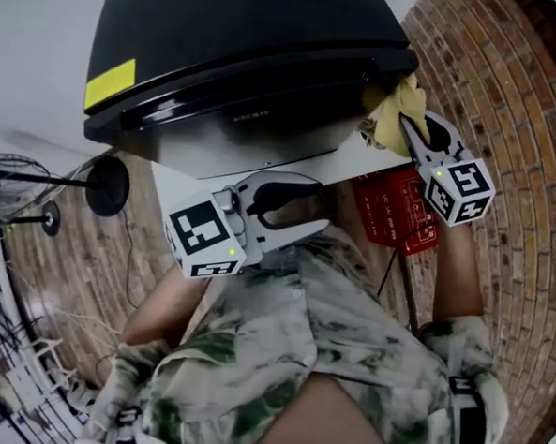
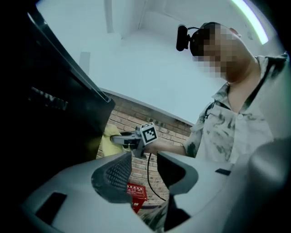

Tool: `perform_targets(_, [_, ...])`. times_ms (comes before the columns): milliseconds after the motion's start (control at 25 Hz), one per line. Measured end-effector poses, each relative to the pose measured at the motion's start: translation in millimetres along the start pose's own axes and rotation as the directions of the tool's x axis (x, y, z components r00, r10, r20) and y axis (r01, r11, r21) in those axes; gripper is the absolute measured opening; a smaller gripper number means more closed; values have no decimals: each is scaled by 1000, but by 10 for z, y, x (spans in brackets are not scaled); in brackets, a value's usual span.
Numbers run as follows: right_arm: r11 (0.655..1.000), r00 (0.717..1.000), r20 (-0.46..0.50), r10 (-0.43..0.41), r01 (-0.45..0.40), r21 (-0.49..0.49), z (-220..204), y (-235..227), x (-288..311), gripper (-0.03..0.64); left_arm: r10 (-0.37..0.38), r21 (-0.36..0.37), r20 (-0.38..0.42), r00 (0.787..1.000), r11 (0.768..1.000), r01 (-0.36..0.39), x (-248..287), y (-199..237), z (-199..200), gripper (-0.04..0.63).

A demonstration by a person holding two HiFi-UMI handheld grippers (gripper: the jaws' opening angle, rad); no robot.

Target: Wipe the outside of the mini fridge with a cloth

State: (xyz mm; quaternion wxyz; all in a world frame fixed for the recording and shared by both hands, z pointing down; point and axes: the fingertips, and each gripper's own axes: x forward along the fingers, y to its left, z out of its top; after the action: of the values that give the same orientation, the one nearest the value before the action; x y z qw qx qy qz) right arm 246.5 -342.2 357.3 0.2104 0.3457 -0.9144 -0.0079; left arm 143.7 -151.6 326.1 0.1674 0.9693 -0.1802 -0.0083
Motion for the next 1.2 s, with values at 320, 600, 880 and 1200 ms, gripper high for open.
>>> perform_targets(320, [992,992,38,-120,119,36,303,1210,-523,98,-94,-7,-51,994,996,94,-1023,-422,-338,166])
perform_targets(600, [998,997,34,-65,65,-1,176,2179,-876,98,-24,-2,-48,999,1000,24,-1476,-685,-522,166])
perform_targets(880, [999,996,89,10,-14,40,42,3033,-936,98,50,-7,-127,991,999,-51,-1963,-1317,-736,166])
perform_targets(1200, [1000,993,120,4,-6,14,369,4017,-593,98,17,-27,-127,992,999,-21,-2836,-1454,-955,166])
